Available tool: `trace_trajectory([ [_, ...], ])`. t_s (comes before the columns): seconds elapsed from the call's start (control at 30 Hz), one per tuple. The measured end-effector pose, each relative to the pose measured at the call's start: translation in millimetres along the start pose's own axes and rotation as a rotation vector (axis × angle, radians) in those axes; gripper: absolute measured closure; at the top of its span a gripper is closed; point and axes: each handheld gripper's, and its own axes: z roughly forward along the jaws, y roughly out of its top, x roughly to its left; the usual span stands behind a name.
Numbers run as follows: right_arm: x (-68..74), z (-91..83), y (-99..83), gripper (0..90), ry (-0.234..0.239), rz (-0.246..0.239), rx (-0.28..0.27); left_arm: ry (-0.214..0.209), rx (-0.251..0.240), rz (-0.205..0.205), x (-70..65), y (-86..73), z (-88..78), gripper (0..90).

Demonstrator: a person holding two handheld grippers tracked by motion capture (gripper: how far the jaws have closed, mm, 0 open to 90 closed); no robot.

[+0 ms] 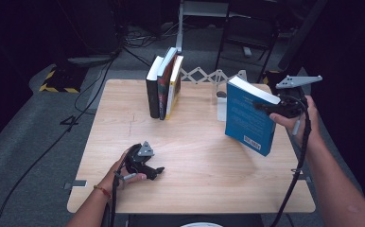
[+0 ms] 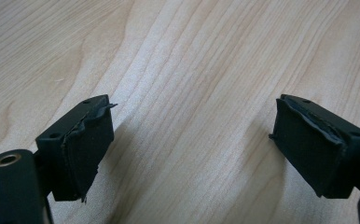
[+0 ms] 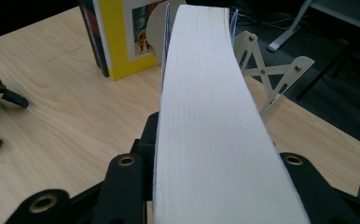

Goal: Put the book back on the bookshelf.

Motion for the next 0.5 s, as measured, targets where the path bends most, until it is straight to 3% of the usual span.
trace_trajectory([
  [0.23, -7.4, 14.4, 13.3, 61.0, -0.032, 0.046, -0.012, 0.003, 0.000, -0.008, -1.0, 0.1, 0.1, 12.6],
  [0.5, -12.7, 32.6, 29.7, 61.0, -0.070, 0.066, -0.018, 0.003, 0.000, -0.008, -0.9, 0.1, 0.1, 12.6],
])
